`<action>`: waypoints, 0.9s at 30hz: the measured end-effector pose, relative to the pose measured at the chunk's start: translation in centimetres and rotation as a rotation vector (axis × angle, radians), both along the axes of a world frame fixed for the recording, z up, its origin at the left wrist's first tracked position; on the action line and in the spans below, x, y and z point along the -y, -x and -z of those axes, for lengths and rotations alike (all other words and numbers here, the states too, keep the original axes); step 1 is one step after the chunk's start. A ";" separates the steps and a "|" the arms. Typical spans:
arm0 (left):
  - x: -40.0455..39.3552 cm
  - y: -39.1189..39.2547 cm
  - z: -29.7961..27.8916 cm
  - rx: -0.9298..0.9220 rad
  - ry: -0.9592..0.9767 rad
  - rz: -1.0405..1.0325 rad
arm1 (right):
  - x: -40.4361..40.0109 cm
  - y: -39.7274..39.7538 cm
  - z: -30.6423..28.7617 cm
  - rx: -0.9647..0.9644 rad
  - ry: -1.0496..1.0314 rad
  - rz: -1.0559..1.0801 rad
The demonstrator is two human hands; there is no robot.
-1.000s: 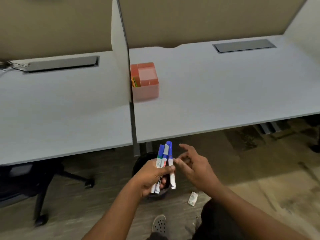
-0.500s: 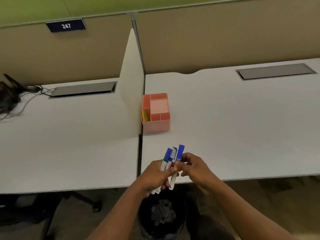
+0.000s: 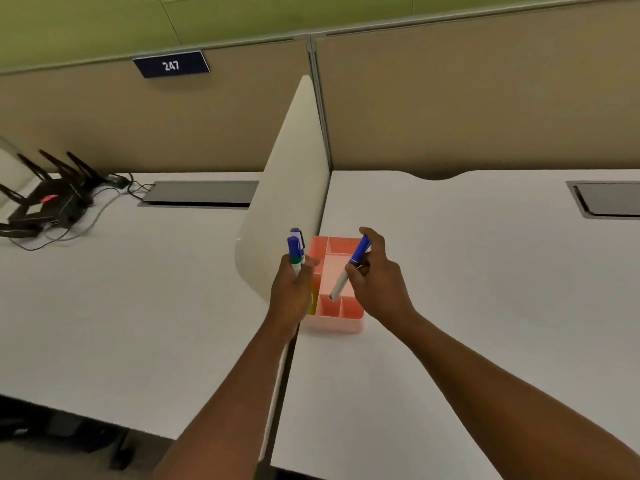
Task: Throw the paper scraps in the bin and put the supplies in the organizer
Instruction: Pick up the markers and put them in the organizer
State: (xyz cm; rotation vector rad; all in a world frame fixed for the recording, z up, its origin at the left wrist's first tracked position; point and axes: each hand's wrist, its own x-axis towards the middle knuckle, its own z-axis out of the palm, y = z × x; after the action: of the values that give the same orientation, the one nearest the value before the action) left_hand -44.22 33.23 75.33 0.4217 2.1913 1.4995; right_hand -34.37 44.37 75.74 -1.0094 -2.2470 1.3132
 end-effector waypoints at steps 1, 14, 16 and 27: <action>-1.1 1.4 0.0 -0.021 0.007 -0.003 | -0.9 1.7 0.1 -0.013 -0.023 -0.015; -8.2 9.5 6.1 0.132 0.190 0.043 | -7.4 13.6 6.5 0.122 -0.096 -0.257; -8.7 9.8 6.6 0.131 0.214 0.050 | -7.6 14.0 7.6 0.196 -0.125 -0.305; -8.9 10.5 7.7 0.176 0.403 0.139 | -8.3 14.9 8.9 0.336 -0.222 -0.422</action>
State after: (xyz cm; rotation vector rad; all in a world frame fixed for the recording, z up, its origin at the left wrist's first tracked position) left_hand -54.68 42.10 67.63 0.2871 2.2001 0.9516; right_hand -49.24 52.63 66.82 -0.7451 -2.9085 1.0642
